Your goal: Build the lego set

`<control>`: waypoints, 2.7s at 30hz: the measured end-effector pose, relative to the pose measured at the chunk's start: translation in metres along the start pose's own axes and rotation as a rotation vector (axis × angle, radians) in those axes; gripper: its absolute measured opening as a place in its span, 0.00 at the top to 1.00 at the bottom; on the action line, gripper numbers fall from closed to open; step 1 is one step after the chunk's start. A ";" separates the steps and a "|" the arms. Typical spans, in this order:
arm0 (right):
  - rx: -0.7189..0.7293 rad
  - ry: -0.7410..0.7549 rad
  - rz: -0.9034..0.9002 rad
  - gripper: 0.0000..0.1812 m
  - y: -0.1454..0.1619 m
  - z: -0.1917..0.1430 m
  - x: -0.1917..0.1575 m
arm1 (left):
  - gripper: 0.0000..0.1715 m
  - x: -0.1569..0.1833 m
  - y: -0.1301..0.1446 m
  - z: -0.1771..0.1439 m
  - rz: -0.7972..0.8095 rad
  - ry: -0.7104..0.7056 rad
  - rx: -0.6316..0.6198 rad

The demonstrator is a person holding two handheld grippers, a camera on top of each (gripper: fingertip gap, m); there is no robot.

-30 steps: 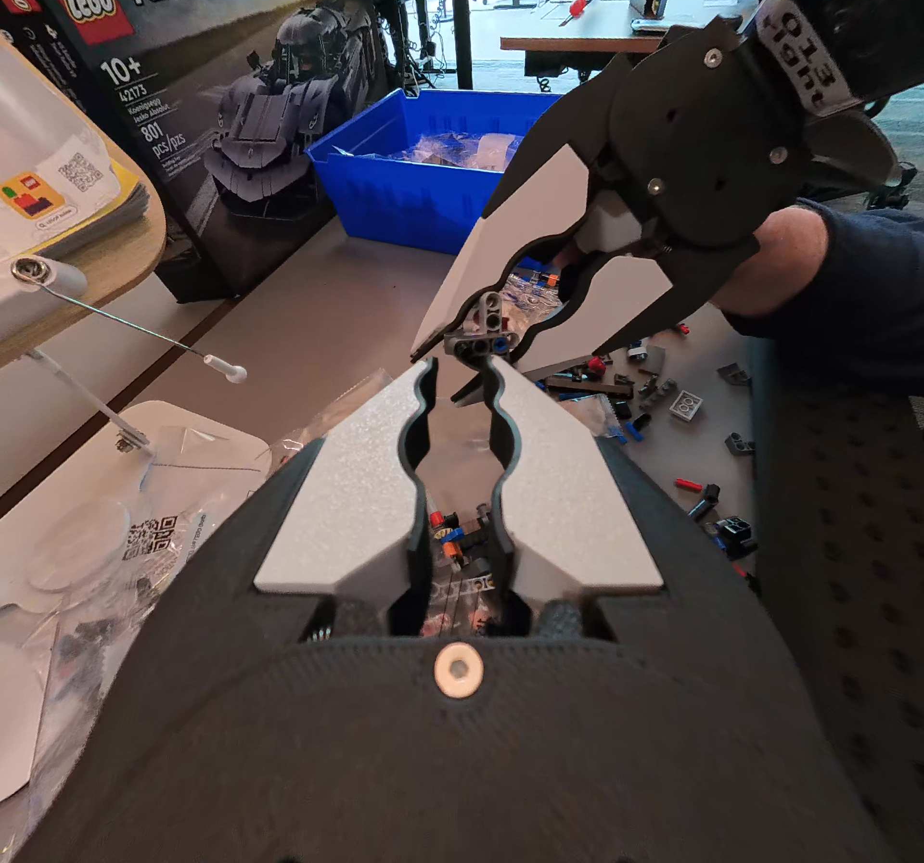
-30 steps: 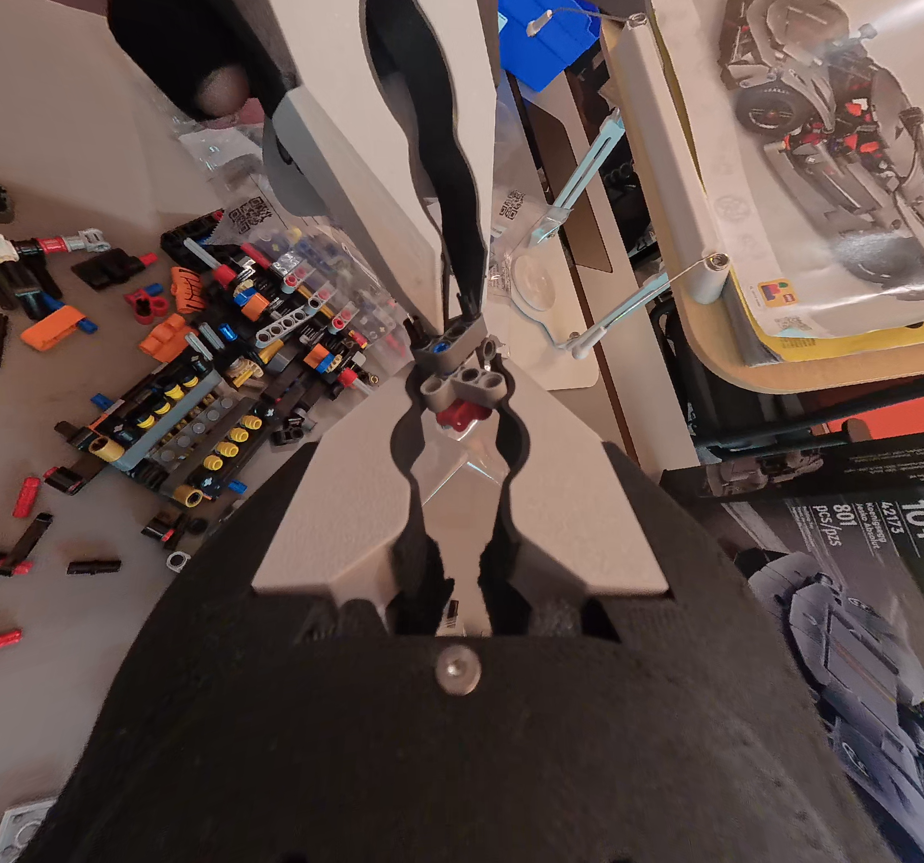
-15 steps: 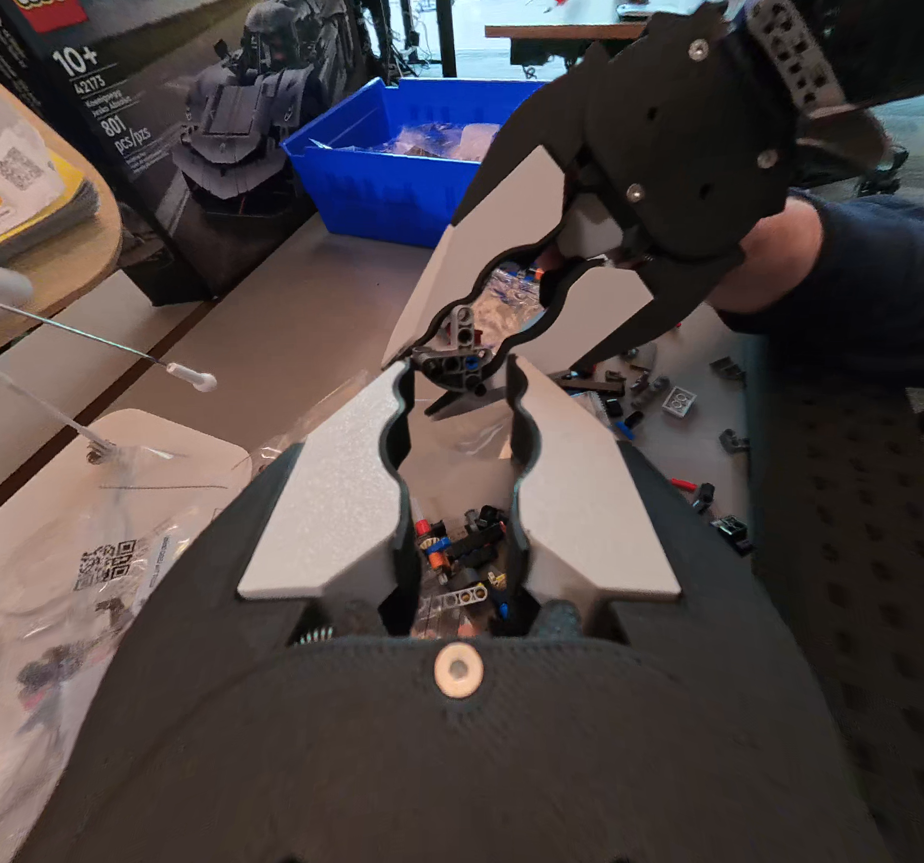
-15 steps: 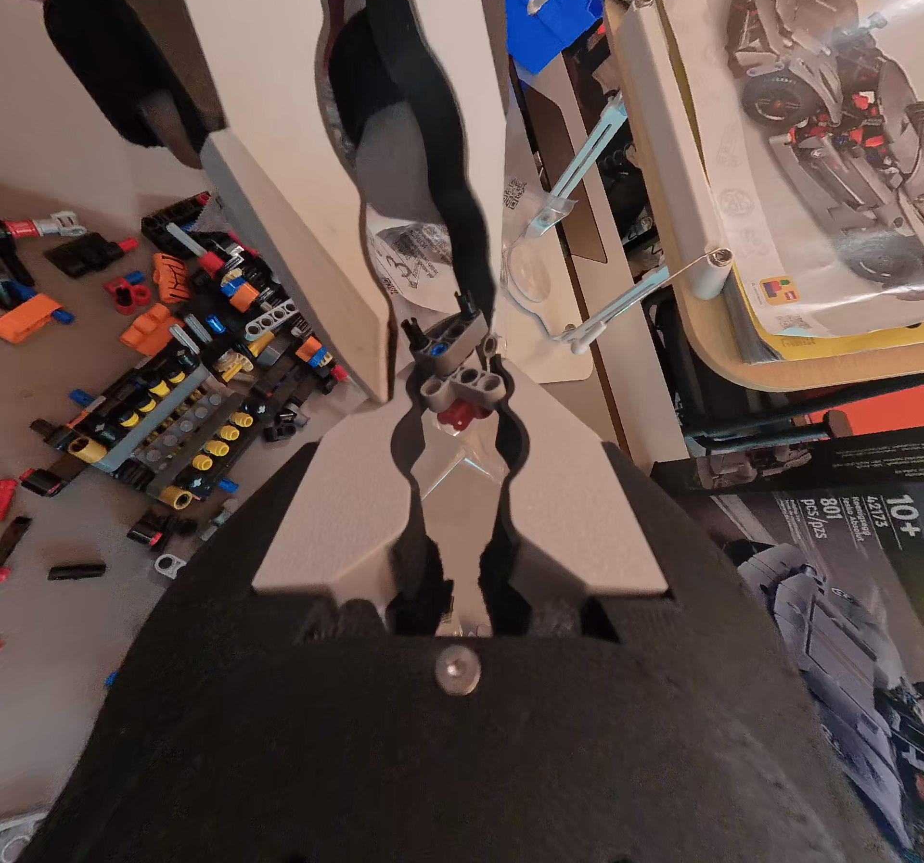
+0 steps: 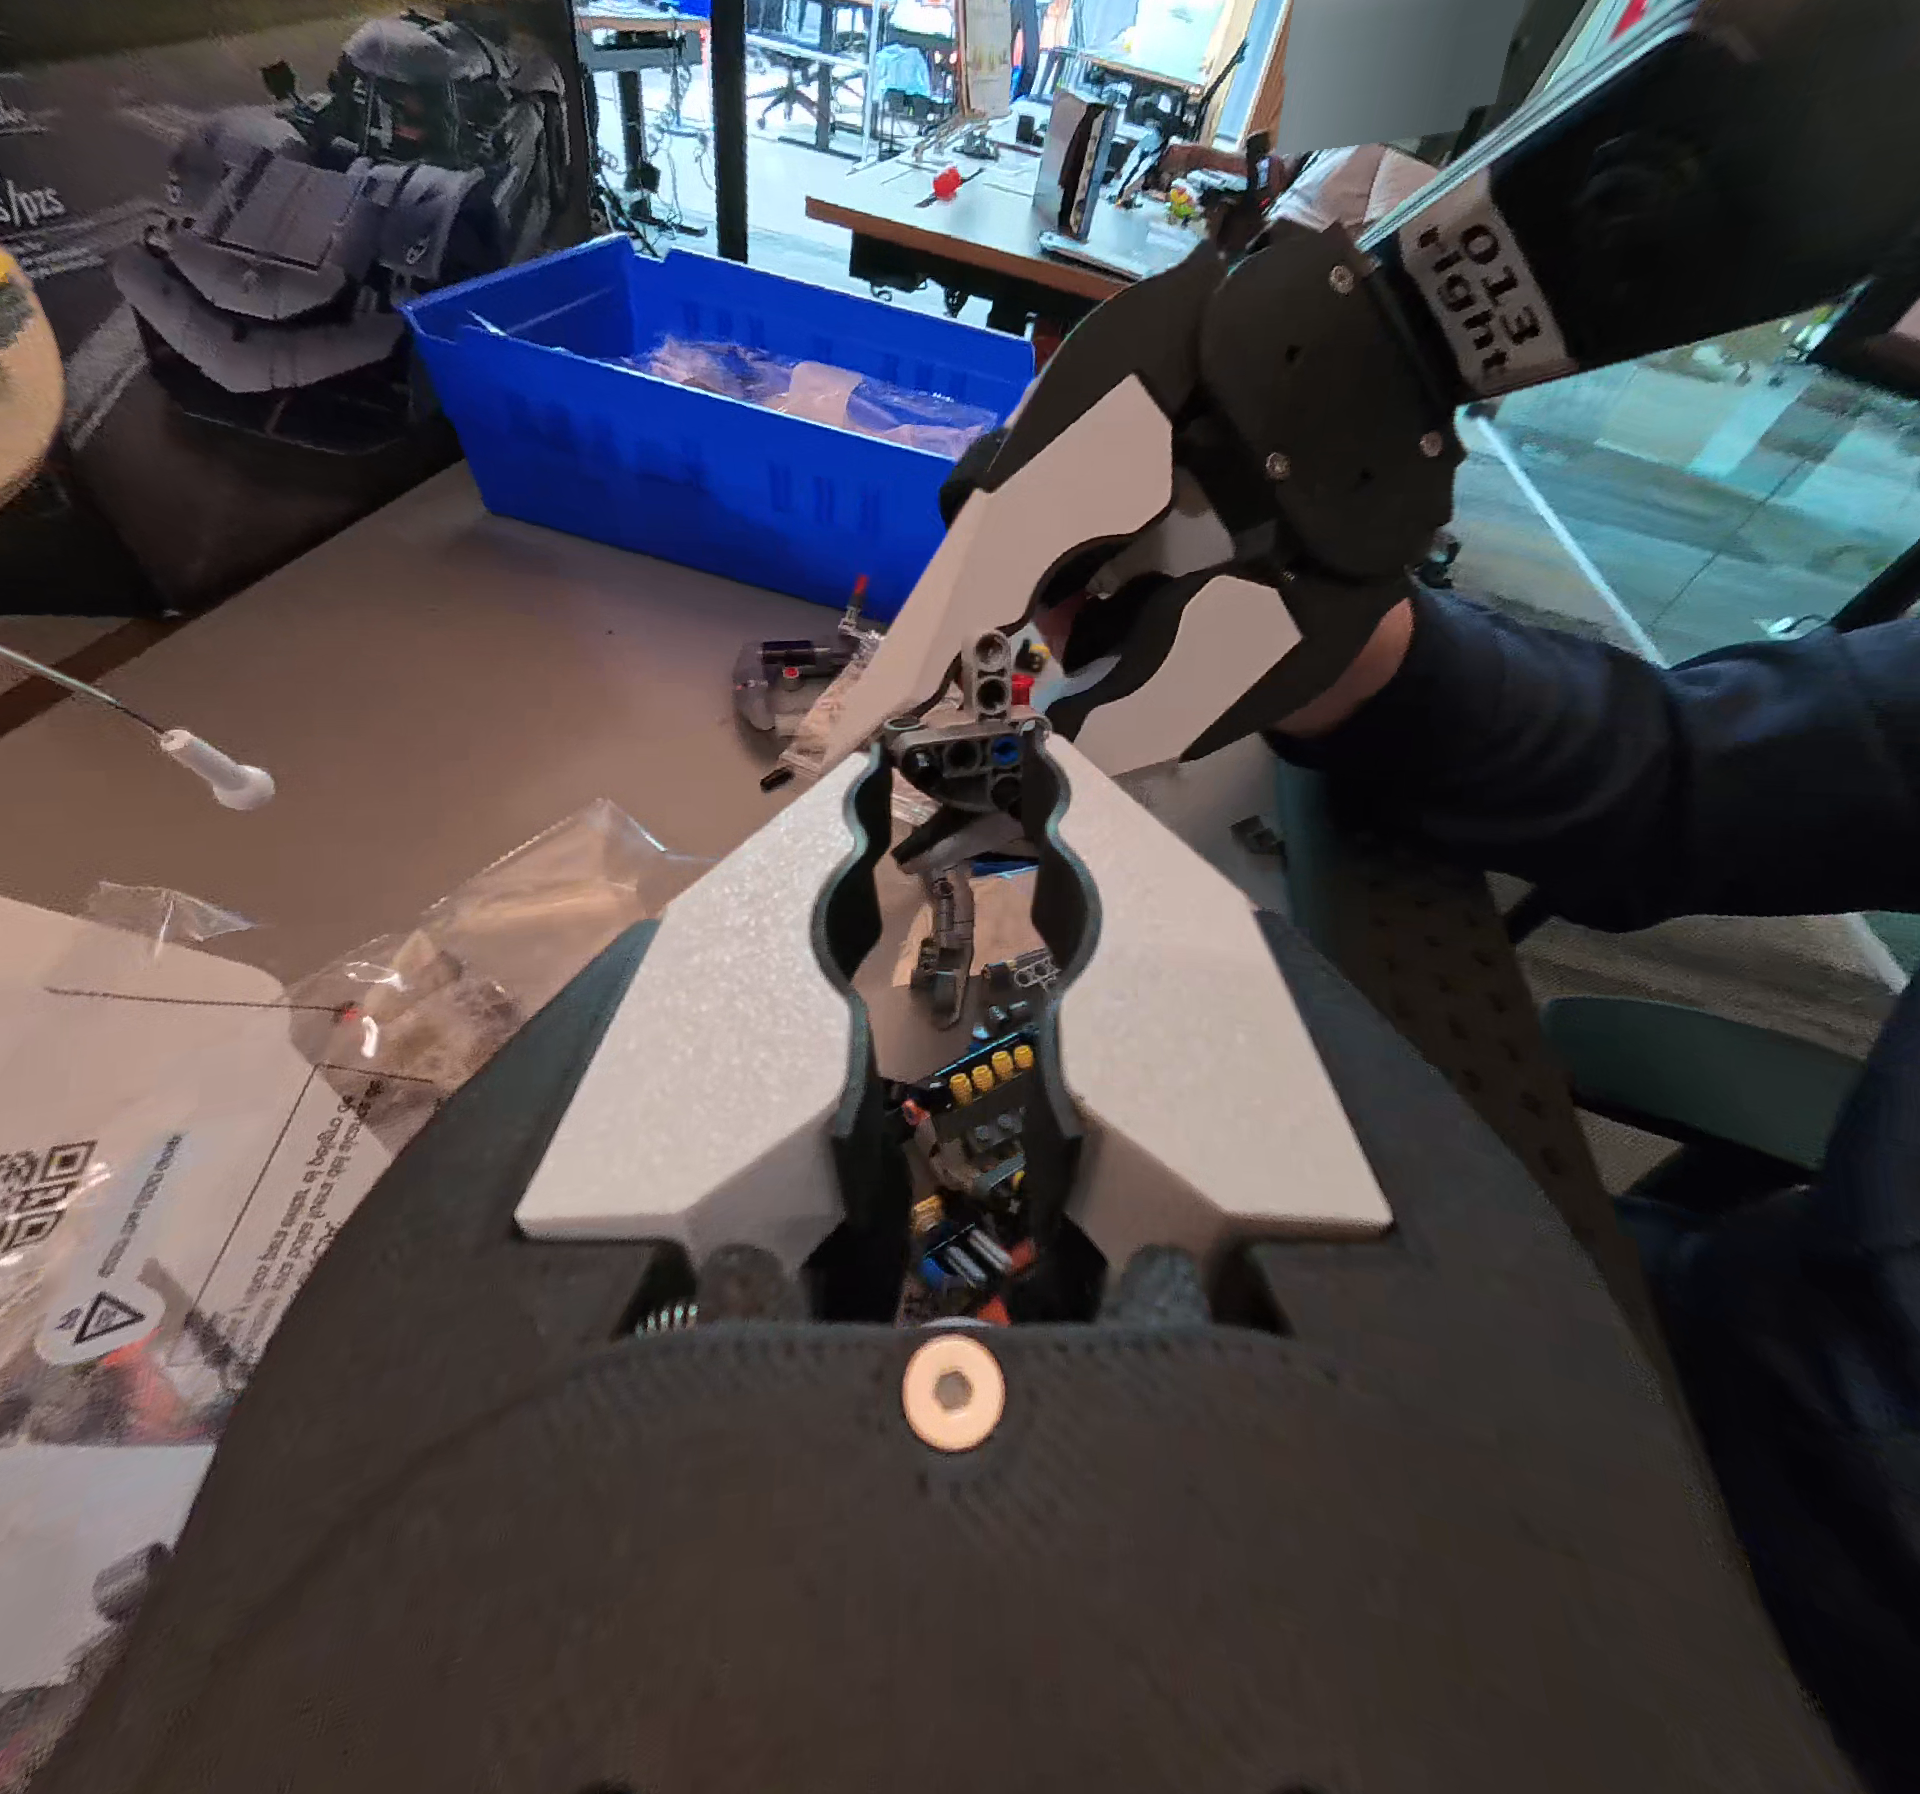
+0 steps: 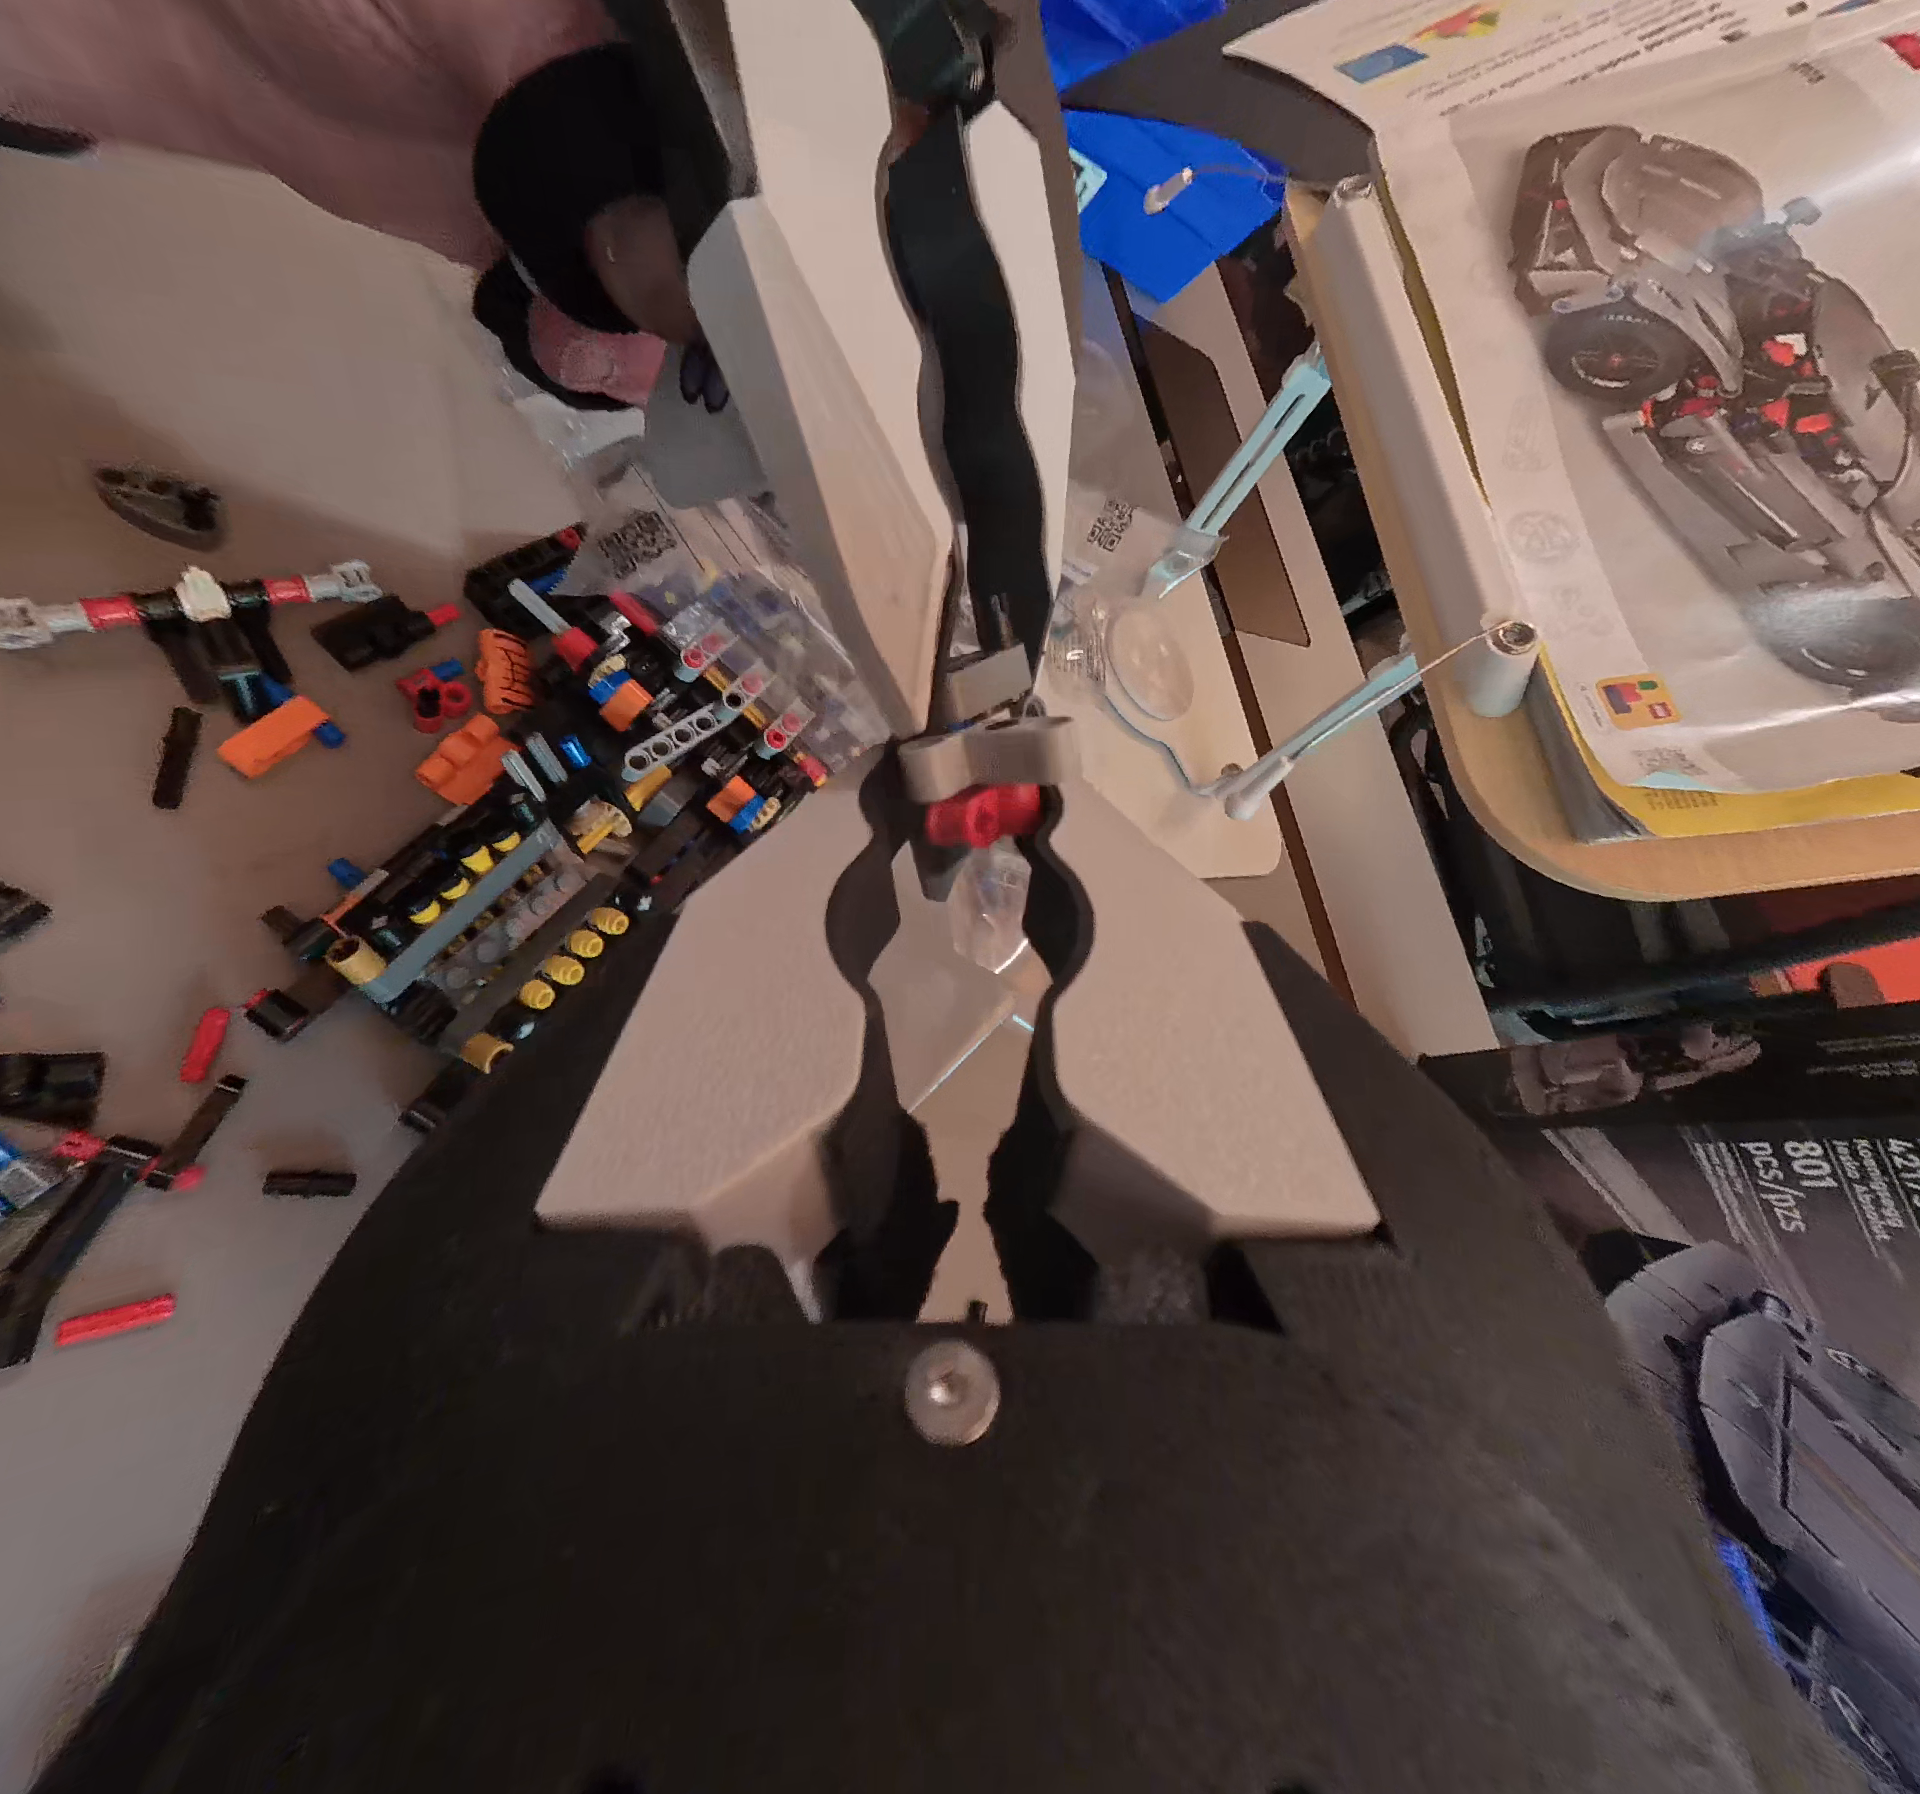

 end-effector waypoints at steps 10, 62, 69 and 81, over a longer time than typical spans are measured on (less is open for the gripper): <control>0.040 -0.066 0.063 0.91 0.000 -0.002 -0.003 | 0.88 0.002 0.002 -0.001 0.047 -0.011 -0.030; 0.150 -0.305 0.337 0.99 0.003 -0.006 -0.016 | 0.92 0.003 0.005 -0.001 0.094 -0.020 -0.034; 0.142 -0.292 0.332 0.95 0.006 -0.004 -0.015 | 0.92 0.000 0.006 0.000 0.154 -0.067 -0.053; 0.187 -0.243 0.324 0.94 0.003 -0.014 -0.003 | 0.92 -0.007 0.010 -0.003 0.191 -0.109 -0.069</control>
Point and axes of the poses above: each gripper's, where its closed fingertips meet, z out along the fingers, y out of its underside, x = y × z across the jaws, the point moved 1 cm from there along -z, back along the fingers, and after that the axes turned 4 degrees about x, right-handed, at the moved point
